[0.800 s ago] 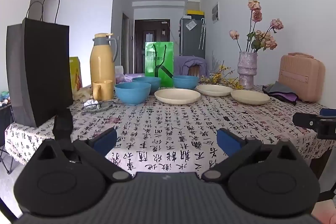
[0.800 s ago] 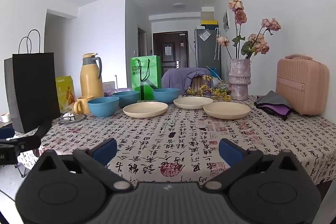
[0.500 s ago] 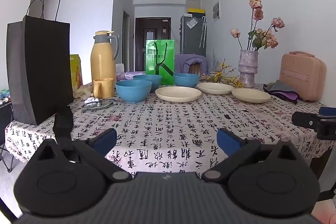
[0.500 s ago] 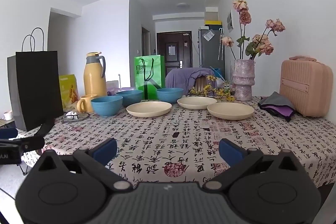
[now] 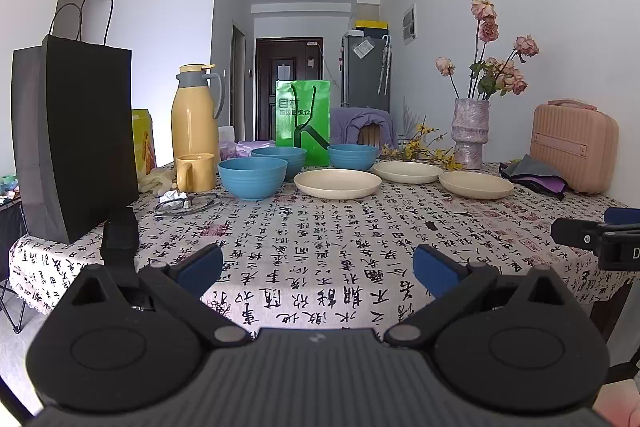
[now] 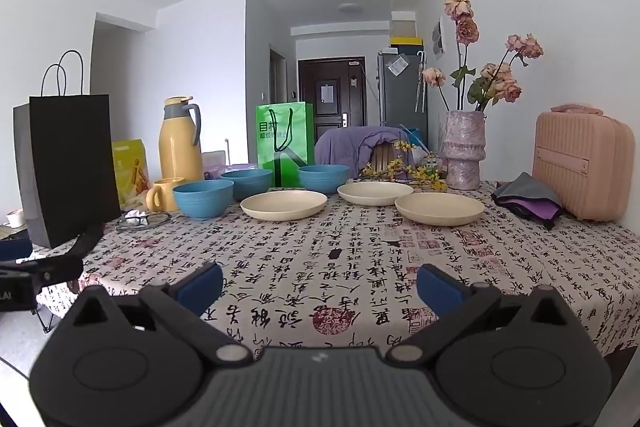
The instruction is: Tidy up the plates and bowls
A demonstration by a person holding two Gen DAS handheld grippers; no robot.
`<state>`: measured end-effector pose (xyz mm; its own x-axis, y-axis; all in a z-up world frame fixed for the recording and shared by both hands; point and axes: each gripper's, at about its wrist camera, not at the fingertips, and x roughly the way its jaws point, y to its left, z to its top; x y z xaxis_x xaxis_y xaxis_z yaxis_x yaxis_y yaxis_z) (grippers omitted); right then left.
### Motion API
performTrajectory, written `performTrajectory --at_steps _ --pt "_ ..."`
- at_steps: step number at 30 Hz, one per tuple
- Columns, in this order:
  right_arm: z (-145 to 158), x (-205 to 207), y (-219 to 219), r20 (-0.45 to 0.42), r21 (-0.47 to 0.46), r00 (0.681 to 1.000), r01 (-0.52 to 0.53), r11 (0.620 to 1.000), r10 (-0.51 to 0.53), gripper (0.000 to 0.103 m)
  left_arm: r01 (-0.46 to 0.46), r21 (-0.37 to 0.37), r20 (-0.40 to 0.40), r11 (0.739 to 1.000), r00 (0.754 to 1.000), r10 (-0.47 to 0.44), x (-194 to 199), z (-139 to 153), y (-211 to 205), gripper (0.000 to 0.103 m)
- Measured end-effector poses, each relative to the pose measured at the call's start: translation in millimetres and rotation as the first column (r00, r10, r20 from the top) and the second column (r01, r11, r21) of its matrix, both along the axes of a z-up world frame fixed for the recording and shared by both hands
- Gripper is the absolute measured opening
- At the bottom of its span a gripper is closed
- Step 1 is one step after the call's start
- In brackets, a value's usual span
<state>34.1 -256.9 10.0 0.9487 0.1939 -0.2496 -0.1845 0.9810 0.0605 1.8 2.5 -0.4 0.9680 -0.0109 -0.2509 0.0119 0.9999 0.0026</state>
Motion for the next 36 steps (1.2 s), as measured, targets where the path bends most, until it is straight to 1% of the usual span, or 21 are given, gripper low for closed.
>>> performTrajectory --at_steps 36 --pt "-1.2 0.0 -1.2 0.006 0.005 1.000 0.011 1.000 -0.011 0.103 -0.001 0.001 0.003 1.000 1.000 0.001 -1.9 0.0 0.8 0.103"
